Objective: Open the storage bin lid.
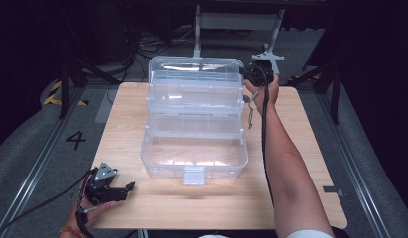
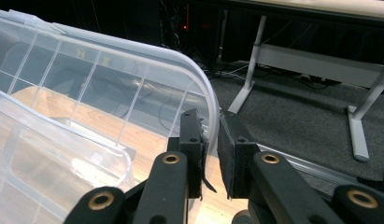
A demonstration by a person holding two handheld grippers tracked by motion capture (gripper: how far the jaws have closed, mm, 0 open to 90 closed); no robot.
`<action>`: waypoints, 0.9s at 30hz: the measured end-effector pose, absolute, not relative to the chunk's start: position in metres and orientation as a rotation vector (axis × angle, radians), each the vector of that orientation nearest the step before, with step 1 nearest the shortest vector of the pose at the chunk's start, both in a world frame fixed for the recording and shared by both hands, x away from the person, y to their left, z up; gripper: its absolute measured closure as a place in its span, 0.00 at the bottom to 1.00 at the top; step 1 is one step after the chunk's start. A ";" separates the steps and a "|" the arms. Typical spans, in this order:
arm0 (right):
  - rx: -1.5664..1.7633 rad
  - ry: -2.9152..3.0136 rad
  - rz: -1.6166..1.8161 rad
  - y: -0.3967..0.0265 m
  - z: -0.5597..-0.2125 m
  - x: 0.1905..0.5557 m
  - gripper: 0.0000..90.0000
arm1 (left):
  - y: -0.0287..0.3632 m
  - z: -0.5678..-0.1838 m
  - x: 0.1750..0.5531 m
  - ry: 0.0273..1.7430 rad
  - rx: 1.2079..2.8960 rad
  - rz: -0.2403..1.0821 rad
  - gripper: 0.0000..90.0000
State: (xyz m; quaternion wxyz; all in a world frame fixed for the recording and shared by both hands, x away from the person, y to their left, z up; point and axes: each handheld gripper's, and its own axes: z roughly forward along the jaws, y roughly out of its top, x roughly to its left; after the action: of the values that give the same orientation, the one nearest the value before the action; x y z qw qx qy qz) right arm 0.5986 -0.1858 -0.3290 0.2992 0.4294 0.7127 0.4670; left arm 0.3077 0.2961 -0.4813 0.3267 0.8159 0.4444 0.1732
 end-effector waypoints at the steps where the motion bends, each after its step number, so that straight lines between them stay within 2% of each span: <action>1: 1.142 1.896 1.241 -0.186 -0.329 0.599 0.90 | 0.296 -0.481 0.308 1.165 2.137 0.454 0.19; 19: 1.163 1.906 1.204 -0.185 -0.341 0.608 0.87 | 0.295 -0.481 0.308 1.166 2.138 0.455 0.19; 22: 1.173 1.920 1.209 -0.188 -0.344 0.609 0.92 | 0.295 -0.481 0.308 1.165 2.139 0.455 0.19; 27: 1.157 1.933 1.206 -0.187 -0.346 0.608 0.92 | 0.295 -0.481 0.308 1.169 2.133 0.453 0.19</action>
State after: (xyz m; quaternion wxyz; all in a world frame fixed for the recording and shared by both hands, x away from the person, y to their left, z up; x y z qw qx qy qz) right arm 0.6079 -0.1872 -0.3457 0.2890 0.4334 0.7242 0.4519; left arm 0.3080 0.2946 -0.4812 0.3274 0.8147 0.4463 0.1729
